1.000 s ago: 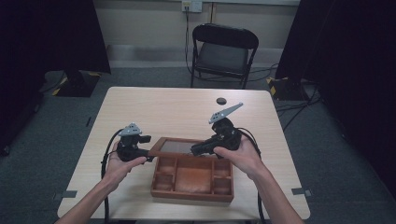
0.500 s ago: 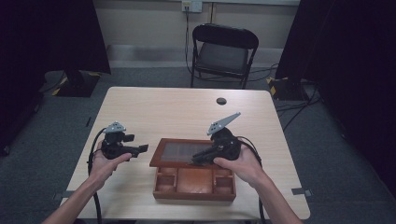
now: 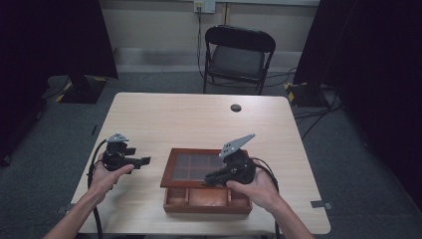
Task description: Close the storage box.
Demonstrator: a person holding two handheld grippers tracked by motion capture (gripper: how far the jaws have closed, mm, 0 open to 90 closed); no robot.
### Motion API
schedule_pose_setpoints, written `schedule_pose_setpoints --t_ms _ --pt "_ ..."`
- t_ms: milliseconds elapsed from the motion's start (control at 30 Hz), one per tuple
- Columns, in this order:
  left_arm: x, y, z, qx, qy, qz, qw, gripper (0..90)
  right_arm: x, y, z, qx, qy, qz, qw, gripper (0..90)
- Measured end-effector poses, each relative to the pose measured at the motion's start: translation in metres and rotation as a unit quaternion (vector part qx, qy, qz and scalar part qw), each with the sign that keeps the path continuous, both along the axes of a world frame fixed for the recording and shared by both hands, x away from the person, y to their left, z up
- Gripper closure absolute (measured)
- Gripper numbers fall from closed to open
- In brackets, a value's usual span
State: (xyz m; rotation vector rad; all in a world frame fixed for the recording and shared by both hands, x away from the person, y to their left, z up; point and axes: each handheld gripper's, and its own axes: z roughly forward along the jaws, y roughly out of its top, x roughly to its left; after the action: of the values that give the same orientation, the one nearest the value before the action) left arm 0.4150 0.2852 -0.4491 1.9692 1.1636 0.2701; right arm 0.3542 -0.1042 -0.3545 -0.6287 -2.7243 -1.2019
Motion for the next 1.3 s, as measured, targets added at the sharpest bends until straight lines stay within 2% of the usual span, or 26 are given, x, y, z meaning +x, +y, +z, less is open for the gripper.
schedule_pose_setpoints --t_ms 200,267,400,533,867,1067,1300 --pt "0.002 0.004 -0.001 -0.002 0.001 0.008 1.0 17.5 -0.007 0.002 -0.014 -0.01 0.002 0.006 0.9999 82.1" --pt "0.002 0.004 -0.001 -0.002 0.003 0.01 0.9999 17.6 -0.008 0.002 -0.018 -0.005 -0.002 0.007 1.0 82.2" --pt "0.003 0.003 -0.003 0.001 0.006 0.001 1.0 17.5 -0.011 0.001 -0.024 -0.002 -0.005 0.006 1.0 82.2" --pt "0.002 0.001 -0.003 0.0 0.004 0.0 1.0 17.5 -0.016 0.004 -0.033 -0.015 -0.005 0.007 0.9998 82.2" --pt "0.0 -0.002 -0.003 0.003 0.006 -0.005 1.0 17.7 -0.016 0.006 -0.05 -0.028 0.014 0.015 0.9994 82.3" --pt "0.0 -0.002 -0.004 0.006 0.007 -0.008 0.9999 17.7 -0.018 0.01 -0.057 -0.051 0.014 0.014 0.9985 82.4" --pt "0.001 0.0 -0.004 0.007 0.008 -0.004 0.9999 17.7 -0.016 0.012 -0.065 -0.055 0.022 0.02 0.9981 82.5"
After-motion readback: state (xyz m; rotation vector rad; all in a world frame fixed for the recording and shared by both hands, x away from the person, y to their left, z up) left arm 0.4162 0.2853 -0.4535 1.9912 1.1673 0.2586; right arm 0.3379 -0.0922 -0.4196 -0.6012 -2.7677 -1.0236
